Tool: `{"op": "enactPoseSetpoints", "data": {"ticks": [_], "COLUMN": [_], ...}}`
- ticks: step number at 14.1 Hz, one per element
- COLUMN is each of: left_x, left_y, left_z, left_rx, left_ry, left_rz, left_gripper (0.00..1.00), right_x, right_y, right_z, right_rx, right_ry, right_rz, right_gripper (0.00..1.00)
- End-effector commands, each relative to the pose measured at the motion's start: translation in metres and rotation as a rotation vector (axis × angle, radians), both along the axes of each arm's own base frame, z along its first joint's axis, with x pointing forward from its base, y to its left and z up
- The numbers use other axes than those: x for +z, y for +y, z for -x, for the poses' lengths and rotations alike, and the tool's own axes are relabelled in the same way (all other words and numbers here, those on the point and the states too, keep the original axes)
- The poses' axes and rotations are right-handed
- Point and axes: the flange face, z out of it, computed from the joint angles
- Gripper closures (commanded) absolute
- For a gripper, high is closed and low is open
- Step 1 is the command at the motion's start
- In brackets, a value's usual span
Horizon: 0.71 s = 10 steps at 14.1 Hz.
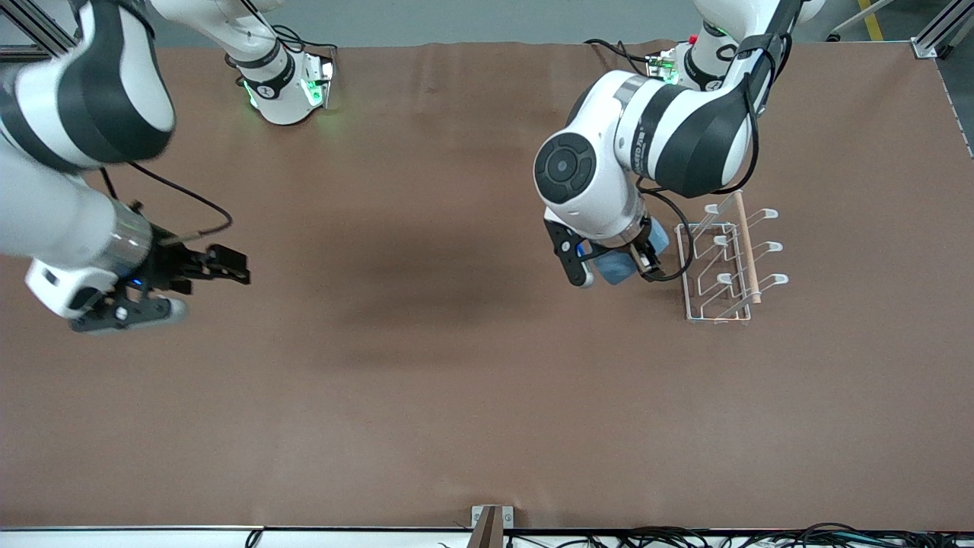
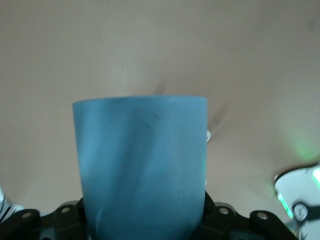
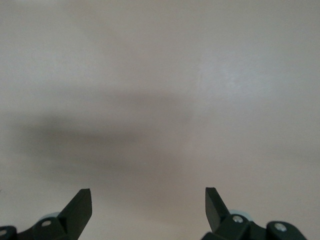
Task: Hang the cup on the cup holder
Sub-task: 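Carry the cup with the left gripper over the wire rack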
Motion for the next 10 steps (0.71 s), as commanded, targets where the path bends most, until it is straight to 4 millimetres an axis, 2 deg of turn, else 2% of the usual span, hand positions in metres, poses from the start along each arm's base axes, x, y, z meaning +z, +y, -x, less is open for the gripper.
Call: {"op": "enactPoseSetpoints", "data": {"ticks": [1, 5, 8, 10], "left_x": [-0.021, -0.065, -0.105, -0.121], "left_y": [0.008, 0.039, 0.059, 0.070], "left_z": [0.002, 0.010, 0.033, 0.046], "left_rx": [-0.081, -0.232, -0.303, -0.329], "left_ry": [0.032, 0.152, 0.212, 0.244], "left_rz": [-0.125, -0.375, -0.546, -0.607], "left_gripper": [0.51, 0.52, 0.52, 0.53], "right_x": [0.026, 0.033, 0.034, 0.033], "right_y": [-0.021, -0.050, -0.052, -0.056], "right_z": [0.027, 0.025, 0.026, 0.024], "right_rx": [-0.027, -0.066, -0.073, -0.068], "right_ry": [-0.029, -0.033, -0.032, -0.039], "right_rz": [0.017, 0.012, 0.017, 0.021], "right_gripper": [0.00, 0.00, 0.00, 0.00]}}
